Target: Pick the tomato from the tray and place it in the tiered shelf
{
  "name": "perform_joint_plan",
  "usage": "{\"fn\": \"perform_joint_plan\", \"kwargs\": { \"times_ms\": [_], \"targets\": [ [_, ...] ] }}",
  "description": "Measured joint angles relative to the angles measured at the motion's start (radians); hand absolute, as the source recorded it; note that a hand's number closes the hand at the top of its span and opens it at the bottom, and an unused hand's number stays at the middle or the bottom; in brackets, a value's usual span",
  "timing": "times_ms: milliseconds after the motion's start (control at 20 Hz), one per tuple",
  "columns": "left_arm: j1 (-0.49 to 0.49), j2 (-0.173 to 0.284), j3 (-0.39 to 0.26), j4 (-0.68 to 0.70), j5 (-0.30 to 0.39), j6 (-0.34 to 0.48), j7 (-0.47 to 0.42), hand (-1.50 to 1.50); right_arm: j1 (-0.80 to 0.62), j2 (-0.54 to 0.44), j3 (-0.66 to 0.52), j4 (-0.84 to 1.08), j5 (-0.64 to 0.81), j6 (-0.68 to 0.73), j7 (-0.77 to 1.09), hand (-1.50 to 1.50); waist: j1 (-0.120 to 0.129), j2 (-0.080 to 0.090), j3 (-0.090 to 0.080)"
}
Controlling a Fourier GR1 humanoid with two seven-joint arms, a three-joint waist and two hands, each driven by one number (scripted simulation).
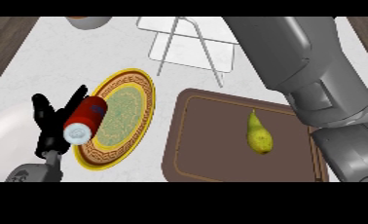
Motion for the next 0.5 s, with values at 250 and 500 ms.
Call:
{"fn": "perform_joint_plan", "kwargs": {
  "times_ms": [250, 500],
  "targets": [
    [0.005, -0.005, 0.008, -0.013, -0.005, -0.003, 0.019, 0.0, -0.021, 0.003, -0.018, 0.031, 0.003, 0.003, -0.024, 1.5, -0.003, -0.002, -0.001],
    [0.01, -0.014, 0.011, -0.007, -0.008, -0.02, 0.01, 0.0, -0.03, 0.006, -0.034, 0.052, 0.013, -0.024, -0.013, -1.5, -0.006, -0.002, -0.001]
  ]
}}
